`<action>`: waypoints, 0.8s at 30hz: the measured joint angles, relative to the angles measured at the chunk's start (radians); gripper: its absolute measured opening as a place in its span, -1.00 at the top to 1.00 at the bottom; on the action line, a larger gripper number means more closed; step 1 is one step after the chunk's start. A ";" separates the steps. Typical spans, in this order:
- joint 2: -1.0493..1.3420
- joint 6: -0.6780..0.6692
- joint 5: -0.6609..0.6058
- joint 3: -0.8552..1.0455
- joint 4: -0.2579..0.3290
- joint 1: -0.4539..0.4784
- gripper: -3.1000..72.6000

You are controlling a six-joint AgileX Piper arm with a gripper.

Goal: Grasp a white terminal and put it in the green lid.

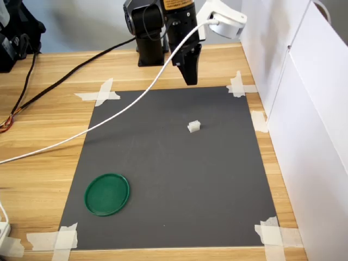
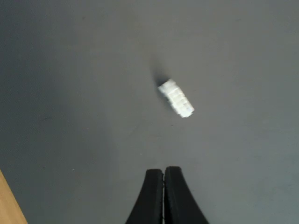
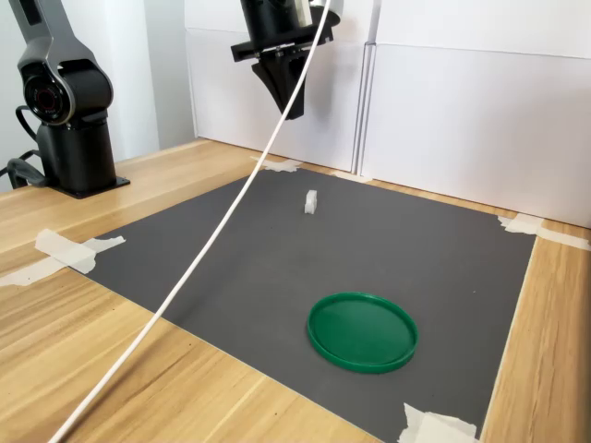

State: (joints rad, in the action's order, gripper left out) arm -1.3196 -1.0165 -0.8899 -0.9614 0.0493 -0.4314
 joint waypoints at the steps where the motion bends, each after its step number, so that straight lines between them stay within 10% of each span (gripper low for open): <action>1: -0.005 0.002 0.009 0.002 0.001 0.000 0.87; 14: -0.069 0.022 0.097 0.002 -0.039 0.000 -0.44; 24: -0.116 -0.020 0.050 0.000 -0.011 0.000 -0.71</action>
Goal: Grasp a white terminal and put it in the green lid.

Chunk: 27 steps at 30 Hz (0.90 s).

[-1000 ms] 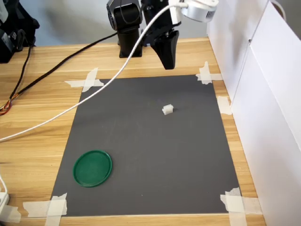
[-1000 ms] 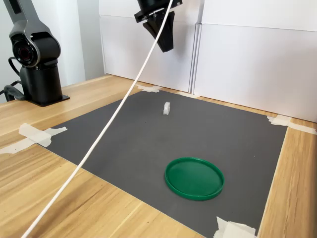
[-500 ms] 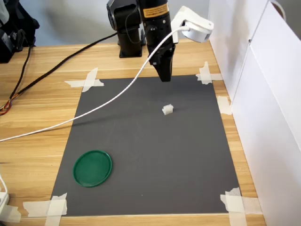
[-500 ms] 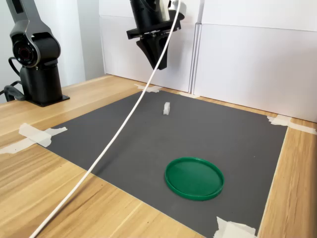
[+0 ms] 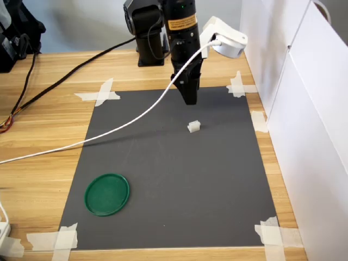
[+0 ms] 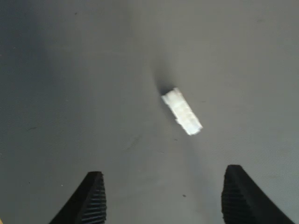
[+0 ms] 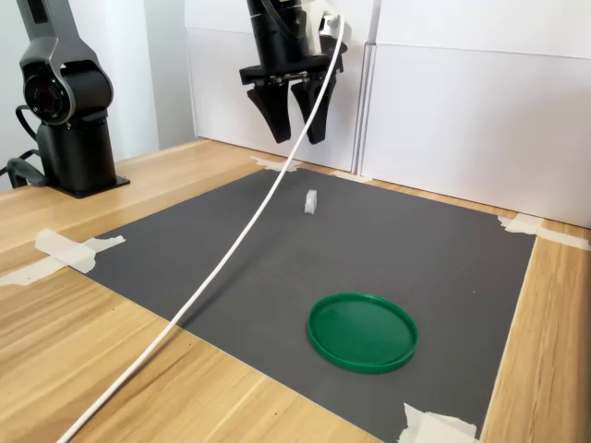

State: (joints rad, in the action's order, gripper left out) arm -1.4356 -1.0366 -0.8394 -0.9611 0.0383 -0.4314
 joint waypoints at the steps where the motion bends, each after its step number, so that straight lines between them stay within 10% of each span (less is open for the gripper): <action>1: -0.011 0.000 0.001 0.000 0.000 0.000 -0.71; 27: -0.265 -0.055 0.062 -0.085 -0.026 0.000 -0.71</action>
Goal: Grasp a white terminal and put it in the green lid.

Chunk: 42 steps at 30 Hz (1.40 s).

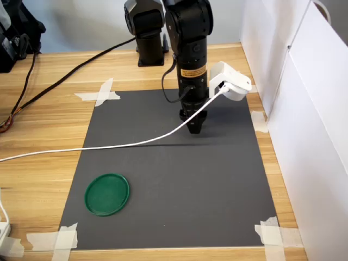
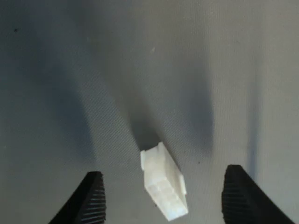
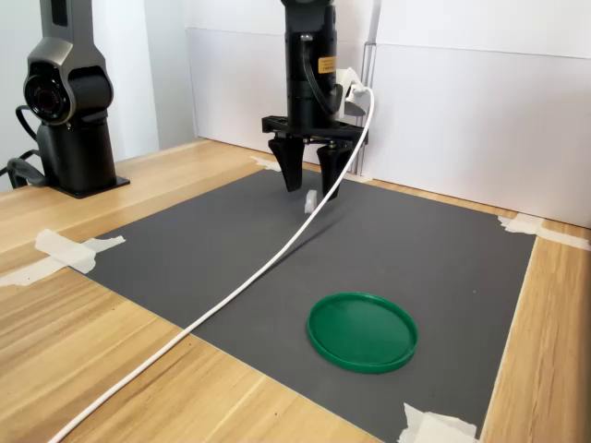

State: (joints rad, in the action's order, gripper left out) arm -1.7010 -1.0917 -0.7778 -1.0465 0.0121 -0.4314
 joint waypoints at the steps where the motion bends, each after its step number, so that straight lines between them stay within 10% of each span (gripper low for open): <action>1: -0.003 0.000 0.001 0.000 0.001 0.000 -0.71; 13: -0.034 0.033 0.005 0.000 -0.012 0.000 -0.69; 26: -0.037 0.092 0.000 0.000 -0.012 0.000 0.68; 42: -0.021 0.179 -0.312 -0.265 -0.032 0.259 0.70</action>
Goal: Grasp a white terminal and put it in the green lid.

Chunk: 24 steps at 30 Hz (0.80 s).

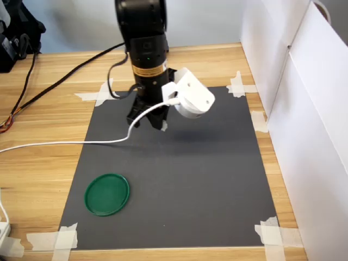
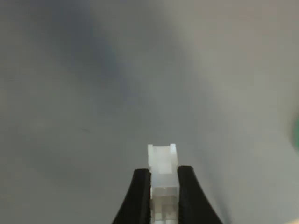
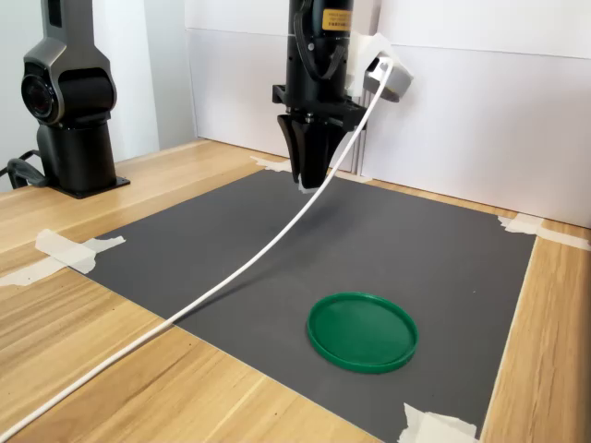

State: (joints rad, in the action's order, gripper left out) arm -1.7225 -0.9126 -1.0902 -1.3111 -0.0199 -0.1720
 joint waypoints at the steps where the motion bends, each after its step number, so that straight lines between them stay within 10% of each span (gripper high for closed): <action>1: 0.000 -0.006 -0.024 -0.032 0.005 0.032 0.70; 12: -0.038 -0.076 -0.055 -0.326 0.055 0.259 0.70; 24: -0.226 0.021 -0.037 -0.403 0.068 0.306 0.70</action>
State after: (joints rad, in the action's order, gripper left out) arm -1.9481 -0.8914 -1.1270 -1.7137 0.0482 0.1337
